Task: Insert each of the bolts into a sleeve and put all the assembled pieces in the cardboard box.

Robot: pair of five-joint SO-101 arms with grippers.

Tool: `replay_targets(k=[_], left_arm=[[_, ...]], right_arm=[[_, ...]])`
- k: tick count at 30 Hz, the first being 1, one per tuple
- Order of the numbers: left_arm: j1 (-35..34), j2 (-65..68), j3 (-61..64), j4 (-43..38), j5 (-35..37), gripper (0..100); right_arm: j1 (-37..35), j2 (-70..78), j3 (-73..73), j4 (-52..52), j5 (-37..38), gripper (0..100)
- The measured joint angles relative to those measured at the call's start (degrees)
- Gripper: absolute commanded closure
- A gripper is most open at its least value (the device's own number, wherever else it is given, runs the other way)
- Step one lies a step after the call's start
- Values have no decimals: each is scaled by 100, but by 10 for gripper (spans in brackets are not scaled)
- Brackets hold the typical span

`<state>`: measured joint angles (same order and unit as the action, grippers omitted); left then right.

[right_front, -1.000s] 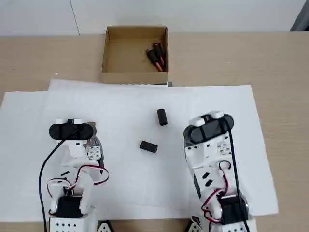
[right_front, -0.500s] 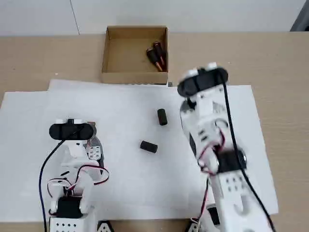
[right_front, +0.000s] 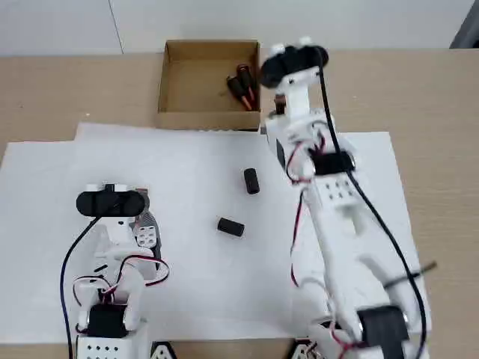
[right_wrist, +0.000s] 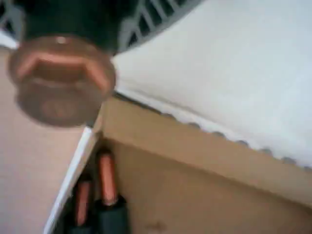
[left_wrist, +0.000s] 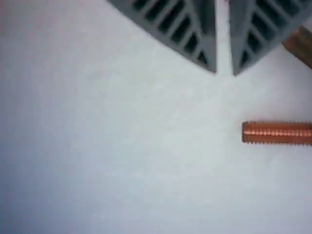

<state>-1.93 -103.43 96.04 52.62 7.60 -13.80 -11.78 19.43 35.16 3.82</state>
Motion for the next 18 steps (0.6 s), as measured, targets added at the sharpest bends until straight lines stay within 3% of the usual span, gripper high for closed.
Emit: replay_targets(k=[18], left_arm=[[0,0,0,0,0,994]], right_arm=[[-281,3631,-3763,0,1310,995]])
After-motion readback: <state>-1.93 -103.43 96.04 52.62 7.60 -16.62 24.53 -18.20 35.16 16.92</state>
